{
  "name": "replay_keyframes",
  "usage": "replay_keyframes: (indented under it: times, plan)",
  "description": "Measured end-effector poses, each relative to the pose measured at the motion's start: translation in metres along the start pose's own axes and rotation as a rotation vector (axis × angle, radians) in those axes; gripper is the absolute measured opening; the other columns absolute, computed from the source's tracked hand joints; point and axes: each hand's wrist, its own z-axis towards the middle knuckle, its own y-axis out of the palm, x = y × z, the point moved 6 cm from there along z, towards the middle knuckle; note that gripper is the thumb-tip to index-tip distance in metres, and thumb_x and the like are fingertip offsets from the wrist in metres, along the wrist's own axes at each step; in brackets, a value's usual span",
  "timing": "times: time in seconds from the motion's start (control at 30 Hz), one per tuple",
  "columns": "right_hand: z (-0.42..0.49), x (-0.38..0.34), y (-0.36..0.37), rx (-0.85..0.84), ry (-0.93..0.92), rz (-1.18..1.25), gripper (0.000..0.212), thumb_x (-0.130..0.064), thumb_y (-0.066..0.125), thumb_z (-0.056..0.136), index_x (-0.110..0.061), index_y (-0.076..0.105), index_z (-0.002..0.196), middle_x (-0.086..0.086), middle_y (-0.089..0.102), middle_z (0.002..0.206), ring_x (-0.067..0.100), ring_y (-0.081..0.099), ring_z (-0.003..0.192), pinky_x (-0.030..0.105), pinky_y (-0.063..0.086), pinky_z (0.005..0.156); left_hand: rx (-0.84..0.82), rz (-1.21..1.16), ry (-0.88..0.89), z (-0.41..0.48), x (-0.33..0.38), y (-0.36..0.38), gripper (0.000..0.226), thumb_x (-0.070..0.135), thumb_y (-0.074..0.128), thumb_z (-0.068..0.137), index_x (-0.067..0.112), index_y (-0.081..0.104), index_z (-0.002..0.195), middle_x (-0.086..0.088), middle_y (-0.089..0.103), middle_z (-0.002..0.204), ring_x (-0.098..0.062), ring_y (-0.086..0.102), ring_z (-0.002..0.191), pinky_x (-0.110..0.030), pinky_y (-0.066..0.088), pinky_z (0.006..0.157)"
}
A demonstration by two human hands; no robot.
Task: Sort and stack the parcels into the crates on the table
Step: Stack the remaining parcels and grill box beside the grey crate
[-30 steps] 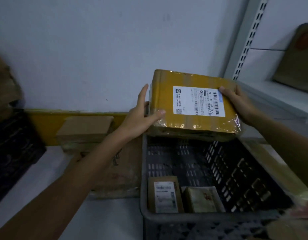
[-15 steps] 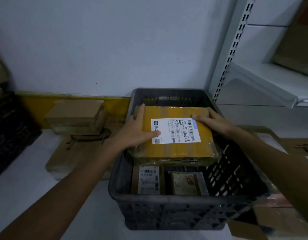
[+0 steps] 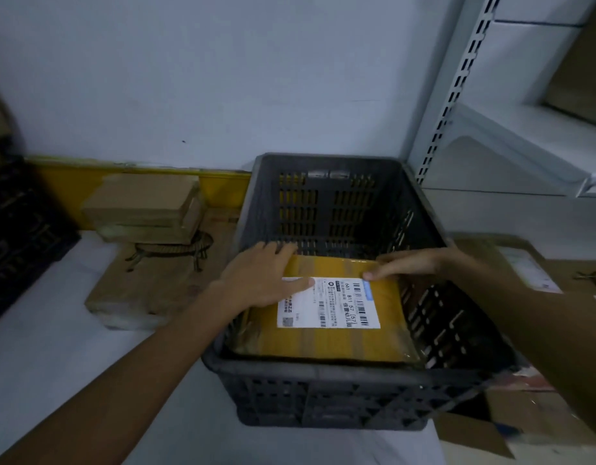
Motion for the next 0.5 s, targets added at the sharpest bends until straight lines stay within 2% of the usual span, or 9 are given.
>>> replay_keyframes:
  times: [0.07,0.13,0.2,0.27,0.43,0.5]
  plan:
    - [0.001,-0.006,0.001,0.035,-0.061,-0.026,0.060,-0.062,0.052,0.078,-0.026,0.047,0.126,0.000,0.052,0.131,0.017,0.050,0.118,0.032,0.035,0.104,-0.015,0.036,-0.004,-0.001,0.001,0.001,0.077,0.071,0.027,0.086,0.022,0.024,0.144,-0.008,0.039,0.141,-0.026,0.039,0.126,-0.038,0.035,0.099]
    - [0.005,-0.019,-0.006,0.201,-0.206,0.071,0.064,-0.066,0.048,0.073,-0.028,0.053,0.124,0.002,0.053,0.136,0.018,0.052,0.118,0.035,0.034,0.109,-0.003,0.072,0.001,-0.003,0.001,0.000,0.076,0.071,0.027,0.086,0.021,0.028,0.143,-0.009,0.042,0.138,-0.026,0.042,0.124,-0.037,0.036,0.098]
    - [0.005,-0.030,-0.024,0.500,-0.366,0.199,0.069,-0.059,0.056,0.077,-0.028,0.043,0.137,0.004,0.045,0.144,0.022,0.044,0.129,0.039,0.033,0.111,0.027,0.079,0.012,-0.003,0.000,-0.001,0.074,0.070,0.028,0.087,0.021,0.031,0.142,-0.009,0.044,0.137,-0.026,0.041,0.125,-0.038,0.031,0.104]
    - [0.001,-0.043,-0.033,0.678,-0.466,0.244,0.075,-0.049,0.063,0.081,-0.031,0.030,0.146,0.002,0.036,0.150,0.021,0.034,0.138,0.038,0.028,0.111,0.089,0.046,0.036,-0.002,0.000,-0.004,0.071,0.067,0.030,0.088,0.023,0.032,0.143,-0.007,0.040,0.141,-0.024,0.035,0.131,-0.040,0.022,0.112]
    - [-0.006,-0.090,-0.032,0.805,-0.634,0.112,0.087,-0.039,0.069,0.081,-0.028,0.019,0.150,0.000,0.027,0.155,0.018,0.025,0.142,0.031,0.024,0.111,0.355,-0.128,0.026,-0.003,-0.019,-0.026,0.065,0.056,0.038,0.092,0.026,0.022,0.147,-0.001,0.022,0.155,-0.019,0.010,0.144,-0.038,0.004,0.117]
    - [-0.006,-0.116,-0.029,0.820,-0.713,0.081,0.090,-0.039,0.070,0.080,-0.027,0.016,0.151,-0.001,0.025,0.156,0.018,0.026,0.142,0.034,0.025,0.113,0.419,-0.151,-0.016,-0.006,-0.040,-0.036,0.066,0.052,0.041,0.093,0.027,0.015,0.149,-0.003,0.013,0.157,-0.022,0.002,0.145,-0.038,-0.002,0.117]
